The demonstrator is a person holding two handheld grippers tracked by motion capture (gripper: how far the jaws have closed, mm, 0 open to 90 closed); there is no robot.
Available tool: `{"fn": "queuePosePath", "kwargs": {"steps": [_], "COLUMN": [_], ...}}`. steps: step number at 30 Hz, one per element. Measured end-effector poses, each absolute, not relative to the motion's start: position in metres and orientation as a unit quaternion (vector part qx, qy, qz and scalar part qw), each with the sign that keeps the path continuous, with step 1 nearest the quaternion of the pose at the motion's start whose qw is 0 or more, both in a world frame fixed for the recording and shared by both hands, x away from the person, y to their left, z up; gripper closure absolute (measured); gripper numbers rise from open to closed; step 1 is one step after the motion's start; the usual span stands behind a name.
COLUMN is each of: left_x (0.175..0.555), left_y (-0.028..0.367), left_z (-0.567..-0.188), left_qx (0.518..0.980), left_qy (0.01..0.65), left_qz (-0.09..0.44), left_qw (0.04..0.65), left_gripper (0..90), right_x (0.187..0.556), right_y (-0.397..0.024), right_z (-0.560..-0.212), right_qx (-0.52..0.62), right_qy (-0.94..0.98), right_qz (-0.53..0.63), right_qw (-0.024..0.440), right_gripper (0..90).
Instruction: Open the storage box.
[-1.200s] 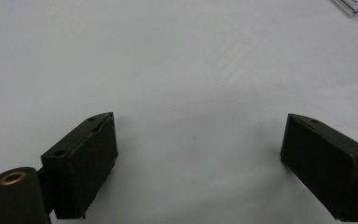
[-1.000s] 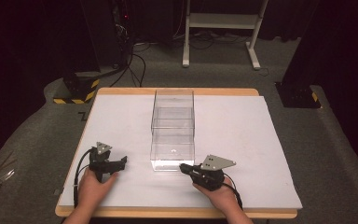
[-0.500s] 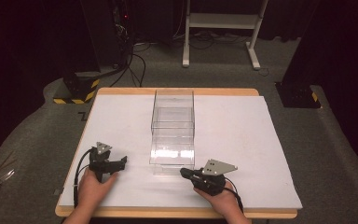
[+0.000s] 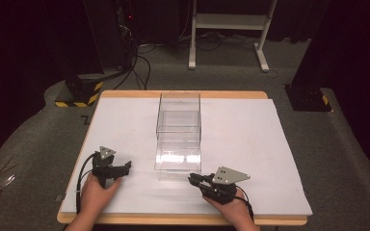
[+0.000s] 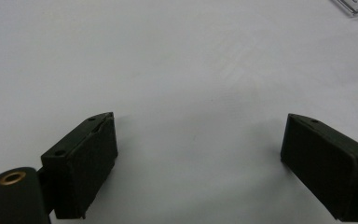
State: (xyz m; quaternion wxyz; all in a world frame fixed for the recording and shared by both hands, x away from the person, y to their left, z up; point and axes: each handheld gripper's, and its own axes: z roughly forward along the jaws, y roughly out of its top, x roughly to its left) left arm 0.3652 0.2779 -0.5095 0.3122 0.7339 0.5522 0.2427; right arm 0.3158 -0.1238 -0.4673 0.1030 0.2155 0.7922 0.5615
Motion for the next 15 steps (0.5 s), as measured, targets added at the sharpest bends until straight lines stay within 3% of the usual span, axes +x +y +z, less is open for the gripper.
{"fn": "queuePosePath", "kwargs": {"steps": [15], "left_x": [0.365], "left_y": [0.278], "left_z": [-0.510], "left_qx": [0.734], "left_qy": [0.552], "left_qz": [0.243], "left_qw": [0.312], "left_gripper": [11.0], "right_x": [0.320], "right_y": [-0.139], "right_z": [-0.453], "right_qx": [0.229], "right_qy": [0.764], "right_qz": [0.587], "right_qw": [0.139], "right_gripper": [75.4]}}
